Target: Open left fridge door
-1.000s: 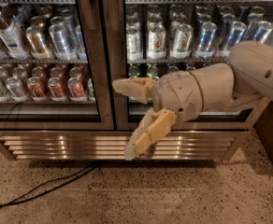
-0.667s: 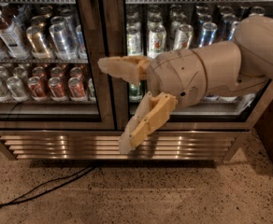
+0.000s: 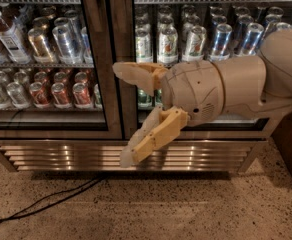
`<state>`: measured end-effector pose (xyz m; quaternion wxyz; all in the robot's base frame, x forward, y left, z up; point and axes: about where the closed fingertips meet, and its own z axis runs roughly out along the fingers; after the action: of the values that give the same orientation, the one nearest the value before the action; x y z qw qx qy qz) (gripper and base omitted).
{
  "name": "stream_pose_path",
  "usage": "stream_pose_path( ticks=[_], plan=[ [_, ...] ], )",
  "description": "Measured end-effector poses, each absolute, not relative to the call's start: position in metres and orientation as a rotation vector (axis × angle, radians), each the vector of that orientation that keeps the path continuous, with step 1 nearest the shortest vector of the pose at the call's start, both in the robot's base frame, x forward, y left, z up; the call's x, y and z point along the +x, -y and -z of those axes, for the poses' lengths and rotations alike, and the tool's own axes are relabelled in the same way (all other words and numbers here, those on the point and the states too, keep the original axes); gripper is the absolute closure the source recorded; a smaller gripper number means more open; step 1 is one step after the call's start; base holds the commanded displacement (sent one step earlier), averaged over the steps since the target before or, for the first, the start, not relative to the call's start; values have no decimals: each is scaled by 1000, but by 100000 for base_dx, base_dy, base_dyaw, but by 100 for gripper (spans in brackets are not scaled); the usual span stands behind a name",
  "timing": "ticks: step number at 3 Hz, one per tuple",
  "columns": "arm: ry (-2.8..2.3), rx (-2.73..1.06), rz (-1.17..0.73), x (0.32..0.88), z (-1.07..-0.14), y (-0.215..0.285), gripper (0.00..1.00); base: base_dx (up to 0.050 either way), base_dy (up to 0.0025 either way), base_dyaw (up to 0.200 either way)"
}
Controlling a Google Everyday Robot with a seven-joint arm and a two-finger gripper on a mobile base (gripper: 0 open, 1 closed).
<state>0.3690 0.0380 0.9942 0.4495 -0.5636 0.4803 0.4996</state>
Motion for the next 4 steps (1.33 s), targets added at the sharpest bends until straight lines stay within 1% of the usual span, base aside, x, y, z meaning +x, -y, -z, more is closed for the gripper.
stream_pose_path(
  ticks=[1,2,3,4],
  plan=[
    [-1237,-1270,-1071,370,-988,-34,0,0,0,0],
    [-1238,-1247,-982,369,-988,-32,0,0,0,0],
    [-1237,-1246,-977,369,-989,-32,0,0,0,0],
    [-1227,-1228,-1016,368,-989,-34,0,0,0,0]
  ],
)
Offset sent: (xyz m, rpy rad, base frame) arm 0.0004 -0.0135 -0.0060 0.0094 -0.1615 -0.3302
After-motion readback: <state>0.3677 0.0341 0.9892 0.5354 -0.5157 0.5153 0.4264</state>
